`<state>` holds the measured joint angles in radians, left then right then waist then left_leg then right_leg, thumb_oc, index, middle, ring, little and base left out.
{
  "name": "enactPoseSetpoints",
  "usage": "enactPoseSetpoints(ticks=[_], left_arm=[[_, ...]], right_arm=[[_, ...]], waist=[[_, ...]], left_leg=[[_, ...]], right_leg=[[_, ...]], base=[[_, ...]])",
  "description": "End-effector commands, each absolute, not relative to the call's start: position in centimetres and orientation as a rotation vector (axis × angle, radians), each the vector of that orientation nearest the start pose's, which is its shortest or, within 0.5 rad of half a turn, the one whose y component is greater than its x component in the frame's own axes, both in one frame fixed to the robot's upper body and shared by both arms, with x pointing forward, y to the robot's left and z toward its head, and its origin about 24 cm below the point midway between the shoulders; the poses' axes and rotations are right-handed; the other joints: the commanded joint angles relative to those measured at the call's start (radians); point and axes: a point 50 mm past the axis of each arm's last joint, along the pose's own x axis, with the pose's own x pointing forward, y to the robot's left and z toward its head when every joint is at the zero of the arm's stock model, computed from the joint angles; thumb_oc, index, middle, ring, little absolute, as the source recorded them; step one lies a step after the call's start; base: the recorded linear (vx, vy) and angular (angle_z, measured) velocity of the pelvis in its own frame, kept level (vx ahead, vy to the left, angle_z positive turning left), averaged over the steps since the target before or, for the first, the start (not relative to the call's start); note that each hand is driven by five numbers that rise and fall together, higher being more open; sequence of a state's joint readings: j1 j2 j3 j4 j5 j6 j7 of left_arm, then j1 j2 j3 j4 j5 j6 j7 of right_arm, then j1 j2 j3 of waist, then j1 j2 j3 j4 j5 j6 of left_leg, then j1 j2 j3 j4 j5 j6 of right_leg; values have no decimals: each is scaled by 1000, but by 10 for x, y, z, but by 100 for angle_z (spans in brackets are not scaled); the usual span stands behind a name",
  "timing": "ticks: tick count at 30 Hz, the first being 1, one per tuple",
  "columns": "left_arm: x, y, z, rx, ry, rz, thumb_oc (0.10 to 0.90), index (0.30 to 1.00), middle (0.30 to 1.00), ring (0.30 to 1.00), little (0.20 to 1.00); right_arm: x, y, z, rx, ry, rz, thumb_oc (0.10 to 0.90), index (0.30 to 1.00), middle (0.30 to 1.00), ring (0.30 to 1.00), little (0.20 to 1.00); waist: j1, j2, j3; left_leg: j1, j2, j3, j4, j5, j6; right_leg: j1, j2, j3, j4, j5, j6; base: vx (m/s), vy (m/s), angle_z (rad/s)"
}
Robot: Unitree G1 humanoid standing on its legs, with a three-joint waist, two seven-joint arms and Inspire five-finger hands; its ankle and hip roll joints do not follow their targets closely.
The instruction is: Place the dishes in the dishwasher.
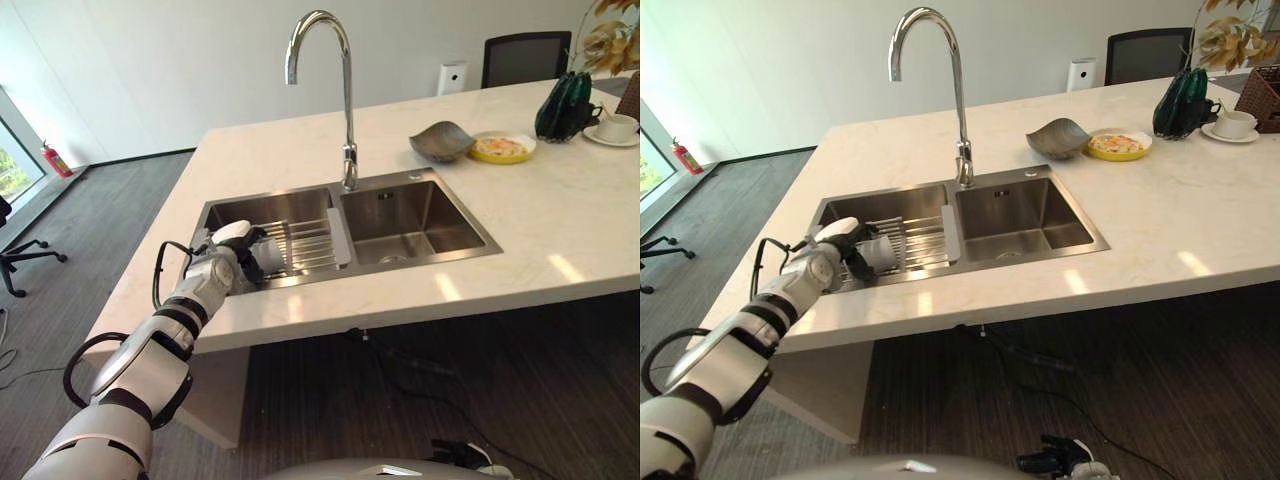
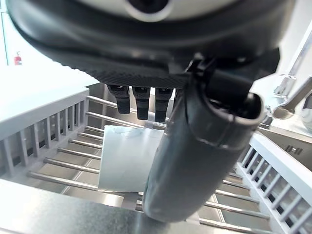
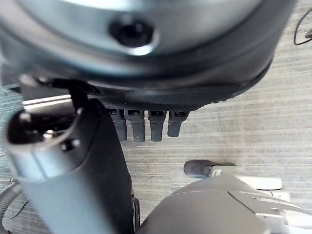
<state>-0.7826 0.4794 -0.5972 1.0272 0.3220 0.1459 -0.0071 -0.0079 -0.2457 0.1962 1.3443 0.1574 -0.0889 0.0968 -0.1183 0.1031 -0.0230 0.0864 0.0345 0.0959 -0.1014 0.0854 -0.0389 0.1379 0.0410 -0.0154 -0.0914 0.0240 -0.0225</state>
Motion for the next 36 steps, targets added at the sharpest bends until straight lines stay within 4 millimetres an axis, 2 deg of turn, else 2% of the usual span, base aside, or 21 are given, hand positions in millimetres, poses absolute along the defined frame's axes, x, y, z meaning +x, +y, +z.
enactPoseSetpoints(ticks=[1,4,8,12,14,16,18,20,22,26,29,30,31,32,33,34,36], left_arm=[[386,245,87,1230,443,2,800,900,900,900,900],[384,246,82,1234,486,-7,800,900,900,900,900],[377,244,64,1245,573,-54,800,900,900,900,900],[373,237,52,1314,587,-125,800,900,900,900,900],[373,237,52,1314,587,-125,800,900,900,900,900],[367,234,38,1346,626,-165,800,900,900,900,900],[364,233,33,1344,637,-173,800,900,900,900,900],[354,236,18,1325,719,-194,800,900,900,900,900],[354,236,18,1325,719,-194,800,900,900,900,900],[318,256,-22,1220,949,-182,800,900,900,900,900],[307,262,-30,1170,1018,-150,800,900,900,900,900],[298,269,-37,1138,1075,-130,748,822,822,822,822],[291,273,-40,1123,1113,-122,546,519,519,519,519],[282,279,-46,1110,1164,-114,433,349,349,349,349],[275,283,-50,1096,1199,-110,400,300,300,300,300],[264,291,-55,1083,1241,-102,400,300,300,300,300],[261,295,-55,1089,1250,-100,400,300,300,300,300]], right_arm=[[61,-221,-170,-154,1315,68,800,900,900,900,900],[60,-221,-170,-146,1317,61,800,900,900,900,900],[59,-219,-171,-140,1320,70,800,900,900,900,900],[70,-223,-168,-157,1295,74,800,900,900,900,900],[70,-223,-168,-157,1295,74,800,900,900,900,900],[78,-225,-167,-163,1278,72,800,900,900,900,900],[78,-225,-167,-166,1279,72,800,900,900,900,900],[76,-227,-167,-174,1294,71,800,900,900,900,900],[76,-227,-167,-174,1294,71,800,900,900,900,900],[67,-231,-168,-185,1340,61,800,900,900,900,900],[65,-230,-169,-180,1351,58,800,900,900,900,900],[63,-229,-169,-176,1361,56,800,900,900,900,900],[62,-228,-169,-174,1369,56,800,900,900,900,900],[61,-228,-170,-173,1374,57,800,900,900,900,900],[60,-227,-170,-168,1379,59,800,900,900,900,900],[57,-225,-171,-164,1387,61,800,900,900,900,900],[57,-225,-171,-164,1389,60,800,900,900,900,900]], waist=[[-2,-52,34],[-5,-50,36],[-15,-44,38],[-28,-30,50],[-27,-30,50],[-36,-15,59],[-38,-11,59],[-45,5,63],[-45,5,63],[-64,30,60],[-65,31,56],[-66,31,53],[-65,29,50],[-65,27,47],[-64,24,44],[-62,17,38],[-60,14,36]], left_leg=[[40,25,25,14,-84,-69],[48,24,25,14,-94,-70],[45,25,31,14,-92,-72],[35,26,41,14,-89,-73],[35,26,41,14,-89,-73],[28,26,52,14,-89,-75],[27,26,55,14,-90,-76],[25,26,60,14,-90,-77],[25,26,60,14,-90,-77],[30,28,72,14,-94,-79],[32,29,74,14,-94,-79],[35,31,76,14,-95,-80],[37,32,79,14,-96,-80],[39,34,81,14,-97,-80],[40,36,83,14,-97,-81],[43,37,86,14,-99,-80],[44,38,88,14,-99,-80]], right_leg=[[11,-105,4,4,-46,146],[17,-106,3,4,-56,147],[11,-104,11,4,-54,145],[-7,-103,22,4,-47,146],[-8,-103,23,4,-47,146],[-20,-107,30,4,-43,148],[-21,-107,31,4,-44,147],[-24,-109,33,4,-44,147],[-24,-109,33,4,-44,147],[-24,-109,42,4,-47,144],[-22,-107,44,4,-49,142],[-20,-105,45,4,-50,141],[-19,-105,47,4,-50,140],[-18,-104,50,4,-51,140],[-17,-104,49,4,-51,139],[-14,-103,51,4,-51,138],[-13,-104,51,4,-51,138]], base=[[0,0,0],[22,-9,-3],[12,-15,-3],[-8,-13,-6],[-12,-3,-11],[-9,8,-11],[9,3,-10],[18,6,-9],[7,-1,-5],[52,8,-9],[26,-8,-19],[24,-14,-6],[38,-25,-7],[37,-28,-1],[46,-36,-2],[38,-27,-4],[15,-12,-11]])
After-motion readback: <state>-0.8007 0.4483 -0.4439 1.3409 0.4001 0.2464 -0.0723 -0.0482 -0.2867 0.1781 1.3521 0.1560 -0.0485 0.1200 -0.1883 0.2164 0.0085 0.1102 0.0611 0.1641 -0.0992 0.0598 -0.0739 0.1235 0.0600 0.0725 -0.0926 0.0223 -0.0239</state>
